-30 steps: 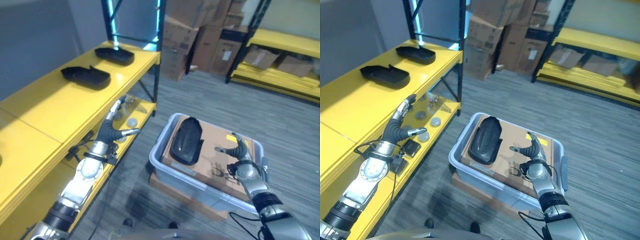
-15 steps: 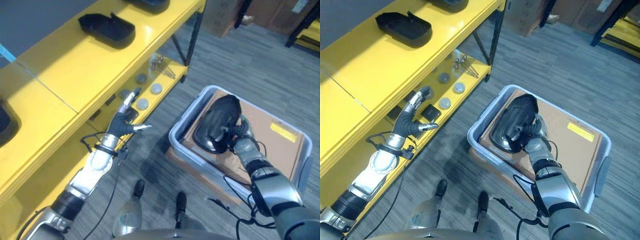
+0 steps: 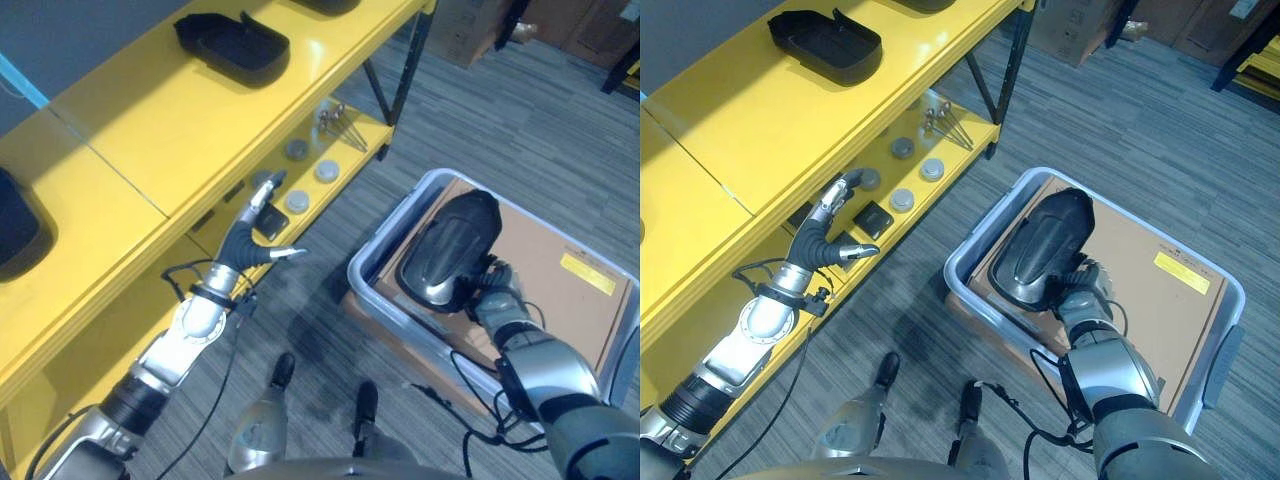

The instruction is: Move parts from the plastic box to the shelf.

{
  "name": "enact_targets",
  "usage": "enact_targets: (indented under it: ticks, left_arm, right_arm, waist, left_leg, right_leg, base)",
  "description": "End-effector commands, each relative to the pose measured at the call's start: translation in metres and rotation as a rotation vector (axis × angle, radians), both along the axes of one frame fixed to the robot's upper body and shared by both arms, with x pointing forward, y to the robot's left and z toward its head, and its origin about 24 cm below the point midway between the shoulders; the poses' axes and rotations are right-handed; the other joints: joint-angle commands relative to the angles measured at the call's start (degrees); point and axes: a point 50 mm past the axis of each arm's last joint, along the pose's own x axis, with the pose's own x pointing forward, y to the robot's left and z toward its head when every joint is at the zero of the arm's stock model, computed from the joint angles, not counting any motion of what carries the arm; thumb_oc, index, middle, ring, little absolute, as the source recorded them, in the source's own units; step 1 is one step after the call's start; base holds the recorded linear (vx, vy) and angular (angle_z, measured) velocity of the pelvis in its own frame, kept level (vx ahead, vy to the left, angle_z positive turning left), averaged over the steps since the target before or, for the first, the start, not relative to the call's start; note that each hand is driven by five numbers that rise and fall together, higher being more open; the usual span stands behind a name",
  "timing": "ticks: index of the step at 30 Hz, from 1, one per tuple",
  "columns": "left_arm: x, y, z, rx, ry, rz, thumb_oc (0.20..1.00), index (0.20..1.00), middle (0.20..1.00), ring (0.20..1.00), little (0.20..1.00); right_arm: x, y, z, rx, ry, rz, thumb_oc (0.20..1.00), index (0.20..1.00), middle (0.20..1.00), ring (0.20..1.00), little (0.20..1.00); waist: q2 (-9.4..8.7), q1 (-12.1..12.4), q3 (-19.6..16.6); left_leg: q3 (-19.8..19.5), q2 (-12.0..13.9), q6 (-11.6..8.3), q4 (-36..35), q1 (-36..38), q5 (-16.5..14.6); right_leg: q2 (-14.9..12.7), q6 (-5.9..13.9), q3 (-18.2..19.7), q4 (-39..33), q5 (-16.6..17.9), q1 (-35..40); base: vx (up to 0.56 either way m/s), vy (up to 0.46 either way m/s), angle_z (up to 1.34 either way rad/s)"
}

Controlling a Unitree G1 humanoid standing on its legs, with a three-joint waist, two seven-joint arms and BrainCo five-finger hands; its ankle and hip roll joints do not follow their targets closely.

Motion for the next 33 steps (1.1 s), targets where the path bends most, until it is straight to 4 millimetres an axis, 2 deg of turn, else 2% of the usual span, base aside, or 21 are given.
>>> enact_targets:
  ticks: [1,8,10,11,19,22,26,27,28,31,33]
  left_arm:
    - [-0.007,-0.008,0.025,-0.042,-0.137,-0.084,1.000,1.000,1.000,1.000,1.000]
    - [-0.007,0.001,0.022,-0.022,-0.124,-0.041,1.000,1.000,1.000,1.000,1.000]
    - [-0.006,0.005,0.021,-0.014,-0.121,-0.022,1.000,1.000,1.000,1.000,1.000]
    - [-0.007,0.009,0.020,-0.004,-0.117,-0.010,1.000,1.000,1.000,1.000,1.000]
    - [-0.004,0.022,0.018,0.015,-0.109,0.062,1.000,1.000,1.000,1.000,1.000]
    - [-0.002,0.027,0.016,0.018,-0.102,0.098,1.000,1.000,1.000,1.000,1.000]
    - [0.001,0.032,0.001,0.135,-0.043,0.134,1.000,1.000,1.000,1.000,1.000]
    - [0.001,0.035,-0.008,0.189,0.002,0.135,1.000,1.000,1.000,1.000,1.000]
    - [0.001,0.035,-0.008,0.189,0.004,0.133,1.000,1.000,1.000,1.000,1.000]
    - [0.003,0.036,-0.022,0.203,0.080,0.127,1.000,1.000,1.000,1.000,1.000]
    - [0.005,0.033,-0.038,0.199,0.166,0.113,1.000,1.000,1.000,1.000,1.000]
  right_arm:
    - [-0.002,0.005,-0.009,0.087,0.029,0.004,0.200,0.200,0.200,0.200,0.200]
    - [-0.029,-0.013,-0.026,0.077,0.072,-0.079,0.200,0.200,0.200,0.200,0.200]
    - [-0.042,-0.020,-0.034,0.048,0.119,-0.106,0.200,0.200,0.200,0.200,0.200]
    - [-0.056,-0.024,-0.044,0.066,0.149,-0.145,0.200,0.200,0.200,0.200,0.200]
    - [-0.091,-0.030,-0.068,0.071,0.189,-0.182,0.200,0.200,0.200,0.200,0.200]
    - [-0.087,-0.030,-0.062,0.005,0.136,-0.111,0.200,0.200,0.200,0.200,0.200]
    - [-0.078,-0.032,-0.041,-0.118,0.052,0.012,0.200,0.200,0.200,0.200,0.200]
    - [-0.068,-0.033,-0.019,-0.220,-0.022,0.078,0.200,0.200,0.200,0.200,0.200]
    - [-0.069,-0.034,-0.020,-0.221,-0.019,0.077,0.200,0.200,0.200,0.200,0.200]
    - [-0.060,-0.033,0.020,-0.383,-0.162,0.149,0.200,0.200,0.200,0.200,0.200]
    - [-0.056,-0.029,0.045,-0.469,-0.257,0.187,0.200,0.200,0.200,0.200,0.200]
  waist:
    - [0.52,1.0,-1.9]
    - [0.11,0.5,-2.3]
    - [-0.09,0.5,-2.5]
    - [-0.37,0.1,-2.9]
    - [-2.27,-2.0,-4.5]
    - [-3.55,-3.6,-5.3]
    - [-4.57,-5.6,-6.5]
    - [-4.97,-6.9,-7.4]
    - [-4.85,-6.8,-7.5]
    - [-5.27,-8.6,-8.8]
    - [-5.52,-9.7,-9.7]
  left_leg:
    - [2.7,-1.5,1.99,6.6,1.5,-13.3]
    - [2.4,-1.8,2.22,6.7,1.5,-13.6]
    - [2.3,-1.8,2.27,6.7,1.6,-13.7]
    - [2.3,-1.8,2.34,6.8,2.0,-13.9]
    - [3.0,-1.5,2.51,7.1,4.2,-14.9]
    - [4.0,-1.2,2.53,7.2,5.7,-15.5]
    - [5.7,-0.7,2.65,7.4,8.6,-16.4]
    - [6.7,-0.5,2.67,7.6,9.7,-16.4]
    - [6.8,-0.4,2.72,7.4,10.1,-16.9]
    - [8.8,0.4,2.74,7.4,12.4,-17.2]
    - [10.0,0.8,2.71,7.1,14.1,-17.5]
  right_leg:
    - [-2.2,4.39,4.8,9.5,-10.2,-5.1]
    - [-2.5,4.57,4.5,9.7,-10.5,-5.0]
    - [-2.5,4.63,4.3,9.8,-10.6,-4.8]
    - [-2.6,4.64,4.2,9.8,-10.7,-4.3]
    - [-2.5,4.48,3.9,10.2,-11.4,-2.3]
    - [-2.3,4.45,4.1,10.6,-11.6,-1.5]
    - [-2.0,4.39,4.8,11.2,-12.1,0.5]
    - [-1.9,4.33,5.5,11.5,-11.9,1.0]
    - [-1.8,4.35,5.5,11.5,-12.4,1.4]
    - [-1.2,4.22,7.0,12.0,-12.3,2.2]
    - [-0.8,4.20,7.9,12.2,-12.4,2.9]
  base:
    - [-0.01,0.012,0.05]
    - [-0.01,0.007,0.05]
    - [-0.01,0.004,0.04]
    - [0.00,-0.001,0.06]
    - [0.00,-0.004,0.03]
    - [0.00,-0.006,-0.03]
    - [0.03,0.012,-0.22]
    - [0.04,0.026,-0.41]
    - [0.03,0.028,-0.39]
    - [0.05,0.013,-0.38]
    - [0.08,-0.003,-0.44]
